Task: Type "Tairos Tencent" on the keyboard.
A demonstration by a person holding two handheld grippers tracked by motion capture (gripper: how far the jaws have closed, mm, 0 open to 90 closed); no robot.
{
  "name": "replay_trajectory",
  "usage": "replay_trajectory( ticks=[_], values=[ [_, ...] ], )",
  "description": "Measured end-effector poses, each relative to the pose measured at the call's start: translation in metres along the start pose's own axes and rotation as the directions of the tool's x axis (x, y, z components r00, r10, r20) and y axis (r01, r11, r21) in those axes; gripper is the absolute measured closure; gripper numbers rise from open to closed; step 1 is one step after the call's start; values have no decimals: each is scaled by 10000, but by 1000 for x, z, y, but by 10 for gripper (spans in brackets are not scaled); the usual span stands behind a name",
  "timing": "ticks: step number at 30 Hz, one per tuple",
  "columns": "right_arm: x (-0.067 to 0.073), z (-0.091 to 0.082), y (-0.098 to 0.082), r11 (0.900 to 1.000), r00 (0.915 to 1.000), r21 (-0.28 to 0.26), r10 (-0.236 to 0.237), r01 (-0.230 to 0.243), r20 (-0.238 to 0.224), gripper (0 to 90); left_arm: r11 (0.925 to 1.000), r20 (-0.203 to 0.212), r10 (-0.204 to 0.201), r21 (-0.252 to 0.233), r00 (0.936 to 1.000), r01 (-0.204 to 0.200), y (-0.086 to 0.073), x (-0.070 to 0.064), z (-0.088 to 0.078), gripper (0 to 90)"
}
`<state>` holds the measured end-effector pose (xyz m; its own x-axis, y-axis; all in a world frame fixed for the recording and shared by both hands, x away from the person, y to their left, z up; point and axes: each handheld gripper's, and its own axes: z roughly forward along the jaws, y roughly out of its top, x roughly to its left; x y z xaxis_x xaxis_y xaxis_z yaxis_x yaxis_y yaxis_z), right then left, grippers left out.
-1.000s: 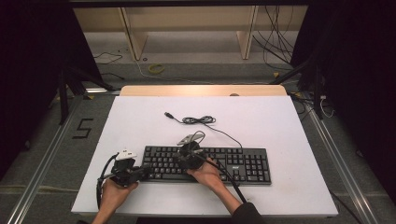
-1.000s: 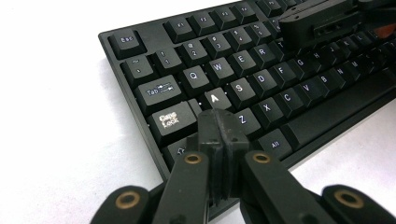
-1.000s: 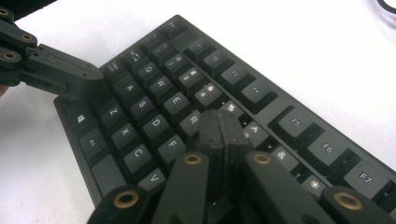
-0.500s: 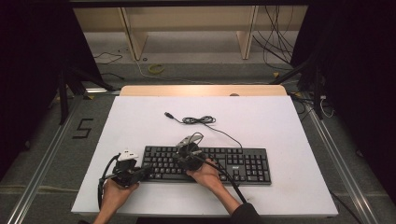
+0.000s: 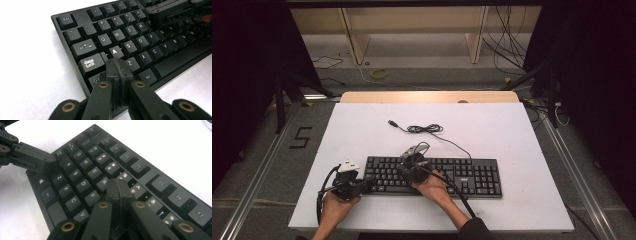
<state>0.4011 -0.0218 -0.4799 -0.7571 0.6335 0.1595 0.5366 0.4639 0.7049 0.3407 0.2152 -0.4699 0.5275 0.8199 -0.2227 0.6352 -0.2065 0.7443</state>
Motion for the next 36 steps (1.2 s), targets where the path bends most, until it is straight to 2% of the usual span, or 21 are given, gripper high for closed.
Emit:
replay_trajectory(
  ticks=[1,2,7,9,18,26,36],
  values=[
    [1,-20,3,9977,9995,-682,-9,-12,-312,900,10000,0,0,0,10000,0,0,0,0,842],
    [1,-20,3,9977,9995,-682,-9,-12,-312,819,10000,0,0,0,10000,0,0,0,0,842],
    [1,-20,3,9977,9995,-682,-9,-12,-312,819,10000,17,-8,-50,10000,8,0,0,0,842],
    [1,-22,3,9972,9995,-752,20,-44,-321,805,10000,83,-30,-74,10000,31,1,0,0,818],
    [-2,-38,3,9933,9980,-1153,-48,-25,-633,583,9984,603,-41,-568,9982,75,3,-3,-1,650],
    [-7,-48,2,9901,9974,-1398,38,-138,-715,522,9978,699,-28,-662,9975,74,5,-5,0,521],
    [-12,-52,2,9897,9985,-1403,211,-279,-498,424,9962,699,-35,-869,9976,96,8,-6,2,385]
  ],
)
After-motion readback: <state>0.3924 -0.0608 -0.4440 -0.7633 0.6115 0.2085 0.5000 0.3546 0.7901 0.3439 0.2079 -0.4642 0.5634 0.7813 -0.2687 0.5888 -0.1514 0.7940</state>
